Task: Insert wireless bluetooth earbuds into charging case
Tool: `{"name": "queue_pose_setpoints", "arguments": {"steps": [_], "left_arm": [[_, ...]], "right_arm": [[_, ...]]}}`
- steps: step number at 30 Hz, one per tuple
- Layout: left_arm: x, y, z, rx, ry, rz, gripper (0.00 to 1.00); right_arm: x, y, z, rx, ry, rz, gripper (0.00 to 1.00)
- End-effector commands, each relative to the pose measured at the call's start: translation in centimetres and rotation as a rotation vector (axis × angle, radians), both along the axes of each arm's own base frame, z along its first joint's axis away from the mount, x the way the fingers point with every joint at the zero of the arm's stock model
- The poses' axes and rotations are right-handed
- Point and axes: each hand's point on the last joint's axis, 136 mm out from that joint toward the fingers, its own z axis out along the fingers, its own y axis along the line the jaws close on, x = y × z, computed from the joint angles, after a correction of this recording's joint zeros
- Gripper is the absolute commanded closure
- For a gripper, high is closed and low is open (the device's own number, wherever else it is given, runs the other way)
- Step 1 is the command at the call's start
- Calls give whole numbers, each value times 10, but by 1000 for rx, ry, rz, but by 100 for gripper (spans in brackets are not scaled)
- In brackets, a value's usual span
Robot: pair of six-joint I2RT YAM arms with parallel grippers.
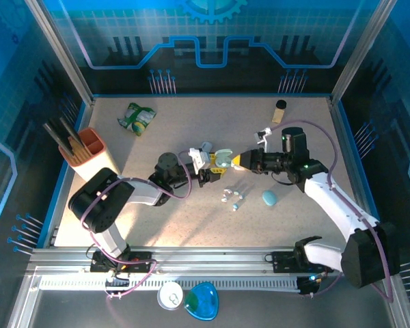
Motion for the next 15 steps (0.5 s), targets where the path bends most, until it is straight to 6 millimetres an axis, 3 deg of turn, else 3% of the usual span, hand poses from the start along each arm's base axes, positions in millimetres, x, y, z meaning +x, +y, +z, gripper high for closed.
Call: {"name": "queue_pose_setpoints", "arguments": {"steps": [1,15], "left_arm": [[3,-9,15,-18,-101,0,65],[4,-20,16,4,-129,-7,65]], "right_arm": [[9,11,12,-13,-41,8,82],[16,24,6,-41,-45,19,82]]}}
